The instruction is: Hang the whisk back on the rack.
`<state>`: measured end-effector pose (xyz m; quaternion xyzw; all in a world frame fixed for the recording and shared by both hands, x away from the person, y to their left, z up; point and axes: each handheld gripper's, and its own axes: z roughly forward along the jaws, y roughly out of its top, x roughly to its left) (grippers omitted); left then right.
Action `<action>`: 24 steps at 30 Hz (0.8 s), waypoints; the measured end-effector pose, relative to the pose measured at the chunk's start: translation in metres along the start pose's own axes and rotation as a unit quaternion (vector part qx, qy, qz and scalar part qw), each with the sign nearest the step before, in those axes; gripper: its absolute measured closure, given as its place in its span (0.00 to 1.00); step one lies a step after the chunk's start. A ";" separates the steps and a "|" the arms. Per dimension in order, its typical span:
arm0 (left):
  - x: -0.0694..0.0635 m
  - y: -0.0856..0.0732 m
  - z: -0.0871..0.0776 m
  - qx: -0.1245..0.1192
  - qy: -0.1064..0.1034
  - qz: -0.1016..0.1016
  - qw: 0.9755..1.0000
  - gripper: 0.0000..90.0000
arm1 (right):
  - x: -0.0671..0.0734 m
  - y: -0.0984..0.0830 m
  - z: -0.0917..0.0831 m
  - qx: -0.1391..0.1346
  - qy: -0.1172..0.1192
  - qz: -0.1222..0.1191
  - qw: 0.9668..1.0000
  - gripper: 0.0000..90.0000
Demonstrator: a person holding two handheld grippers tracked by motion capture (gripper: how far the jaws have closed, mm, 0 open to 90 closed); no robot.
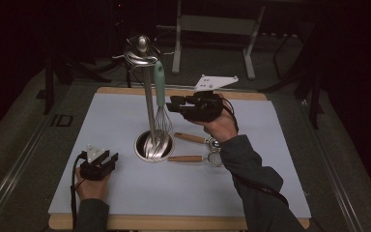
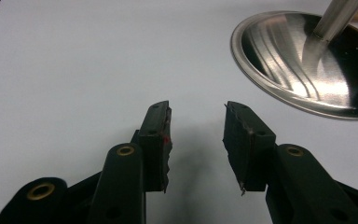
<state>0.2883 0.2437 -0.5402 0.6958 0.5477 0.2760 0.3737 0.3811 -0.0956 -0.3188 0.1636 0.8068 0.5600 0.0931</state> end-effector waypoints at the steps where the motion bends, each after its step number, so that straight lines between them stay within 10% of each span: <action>1: 0.000 0.000 0.000 0.000 0.000 0.000 1.000 0.68 | 0.001 0.000 -0.001 0.004 -0.002 -0.004 1.000 0.77; 12: 0.000 0.000 0.000 0.000 0.001 0.000 1.000 0.68 | 0.007 0.001 -0.002 0.030 -0.024 -0.045 0.998 0.79; 24: 0.000 0.000 0.000 0.000 0.004 -0.001 1.000 0.69 | 0.008 -0.009 -0.011 0.104 -0.062 -0.102 0.987 0.78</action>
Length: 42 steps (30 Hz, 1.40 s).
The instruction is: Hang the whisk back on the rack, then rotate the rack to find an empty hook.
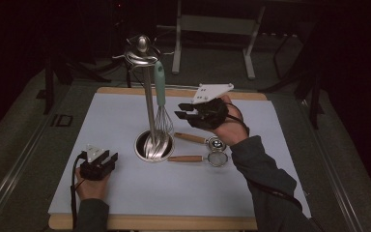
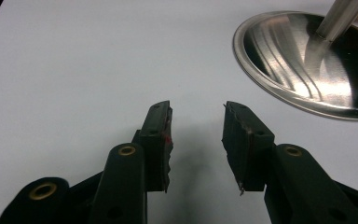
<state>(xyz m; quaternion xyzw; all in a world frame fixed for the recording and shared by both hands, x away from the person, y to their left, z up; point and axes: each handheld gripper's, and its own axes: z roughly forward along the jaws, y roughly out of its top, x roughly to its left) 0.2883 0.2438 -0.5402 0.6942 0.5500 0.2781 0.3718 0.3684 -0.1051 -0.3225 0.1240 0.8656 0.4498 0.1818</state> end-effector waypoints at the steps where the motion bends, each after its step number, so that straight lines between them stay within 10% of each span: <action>1: 0.000 0.000 0.000 0.000 0.000 0.000 1.000 0.69 | -0.002 -0.002 0.000 0.005 -0.002 0.002 1.000 0.78; 14: 0.003 -0.001 -0.003 -0.018 -0.002 -0.014 1.000 0.77 | -0.012 -0.035 0.001 0.053 -0.020 0.008 0.998 0.76; 18: 0.003 0.002 -0.011 -0.053 -0.018 -0.046 0.997 0.83 | -0.016 -0.044 -0.003 0.060 -0.026 0.014 0.998 0.75; 24: -0.012 0.022 -0.031 -0.120 -0.026 -0.040 0.992 0.88 | -0.023 -0.057 -0.010 0.074 -0.038 0.026 0.996 0.73; 31: -0.027 0.053 -0.059 -0.219 -0.056 -0.048 0.973 0.91 | -0.027 -0.075 -0.011 0.083 -0.043 0.052 0.994 0.63; 42: -0.054 0.114 -0.098 -0.338 -0.096 -0.041 0.935 1.00 | -0.036 -0.104 -0.011 0.109 -0.055 0.106 0.987 0.54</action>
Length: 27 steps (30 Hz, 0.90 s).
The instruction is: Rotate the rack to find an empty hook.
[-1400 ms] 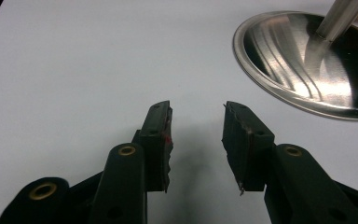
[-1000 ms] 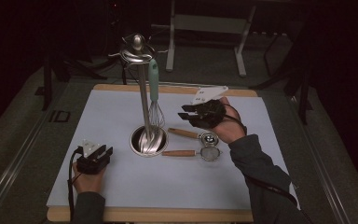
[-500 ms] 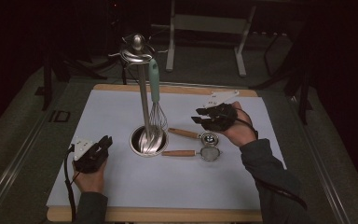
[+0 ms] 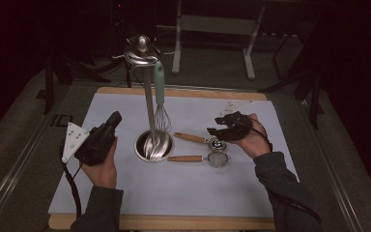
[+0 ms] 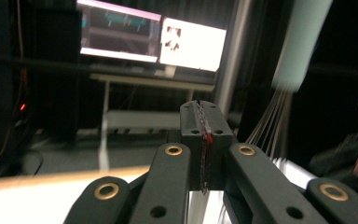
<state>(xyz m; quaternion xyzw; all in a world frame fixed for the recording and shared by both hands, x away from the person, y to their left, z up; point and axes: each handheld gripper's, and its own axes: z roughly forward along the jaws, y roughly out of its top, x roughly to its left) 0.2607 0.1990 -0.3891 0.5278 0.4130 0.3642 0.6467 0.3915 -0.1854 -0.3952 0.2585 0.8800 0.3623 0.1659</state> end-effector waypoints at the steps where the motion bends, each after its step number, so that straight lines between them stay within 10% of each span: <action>1: -0.002 0.006 0.001 -0.008 -0.004 -0.001 1.000 1.00 | -0.001 -0.002 0.001 0.001 -0.001 0.003 1.000 0.54; 13: -0.041 0.065 0.027 -0.068 -0.050 0.054 0.995 1.00 | -0.005 -0.015 0.006 0.008 0.002 0.025 1.000 0.55; 27: -0.048 0.083 0.050 -0.068 -0.044 0.071 0.994 1.00 | -0.010 -0.026 0.005 0.007 0.000 0.039 0.999 0.56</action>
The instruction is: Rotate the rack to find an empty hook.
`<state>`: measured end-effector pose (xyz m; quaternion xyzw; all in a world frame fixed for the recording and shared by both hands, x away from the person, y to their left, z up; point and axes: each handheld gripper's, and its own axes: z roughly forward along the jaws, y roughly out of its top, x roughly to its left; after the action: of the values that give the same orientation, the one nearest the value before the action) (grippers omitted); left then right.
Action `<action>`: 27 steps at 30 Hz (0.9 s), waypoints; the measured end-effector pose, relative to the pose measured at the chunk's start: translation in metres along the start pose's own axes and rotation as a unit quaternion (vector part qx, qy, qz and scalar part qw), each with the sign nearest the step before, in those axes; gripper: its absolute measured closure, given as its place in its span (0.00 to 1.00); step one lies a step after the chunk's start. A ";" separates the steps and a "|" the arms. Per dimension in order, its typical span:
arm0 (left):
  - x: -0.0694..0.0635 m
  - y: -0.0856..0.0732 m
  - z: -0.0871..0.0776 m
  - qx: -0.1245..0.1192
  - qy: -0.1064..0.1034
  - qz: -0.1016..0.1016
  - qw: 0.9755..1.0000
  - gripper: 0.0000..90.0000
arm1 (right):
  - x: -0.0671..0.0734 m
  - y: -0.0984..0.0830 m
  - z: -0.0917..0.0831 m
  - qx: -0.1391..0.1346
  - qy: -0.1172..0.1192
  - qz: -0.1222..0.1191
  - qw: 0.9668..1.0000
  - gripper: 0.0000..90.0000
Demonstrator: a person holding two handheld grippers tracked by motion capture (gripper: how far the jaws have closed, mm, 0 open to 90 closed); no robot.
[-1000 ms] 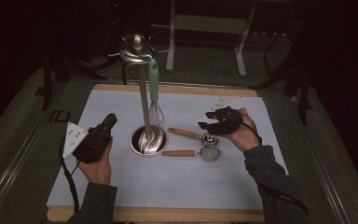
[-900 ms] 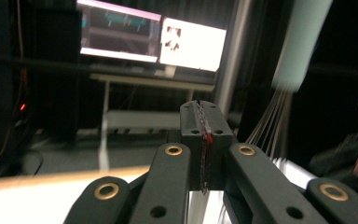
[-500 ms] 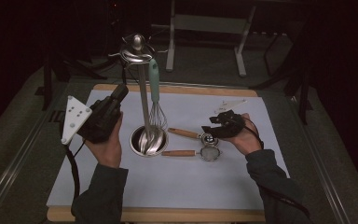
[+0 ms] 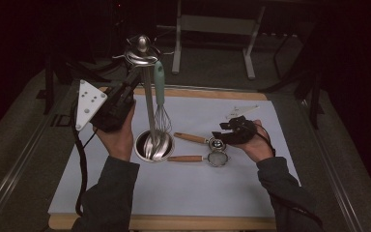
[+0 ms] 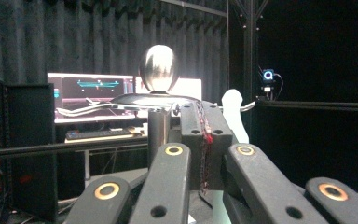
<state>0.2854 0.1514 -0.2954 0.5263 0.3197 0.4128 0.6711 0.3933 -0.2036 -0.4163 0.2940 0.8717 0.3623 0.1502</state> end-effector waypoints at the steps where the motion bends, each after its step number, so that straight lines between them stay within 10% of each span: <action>1: 0.000 0.000 0.000 0.001 0.001 0.003 1.000 1.00 | 0.000 -0.001 0.000 -0.001 0.000 0.001 1.000 0.56; 27: 0.024 0.002 0.000 0.002 0.040 0.003 0.999 1.00 | -0.003 -0.021 0.003 -0.009 0.009 0.021 1.000 0.56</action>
<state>0.2957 0.1732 -0.2936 0.5117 0.3460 0.4351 0.6551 0.3888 -0.2156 -0.4331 0.3075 0.8633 0.3760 0.1372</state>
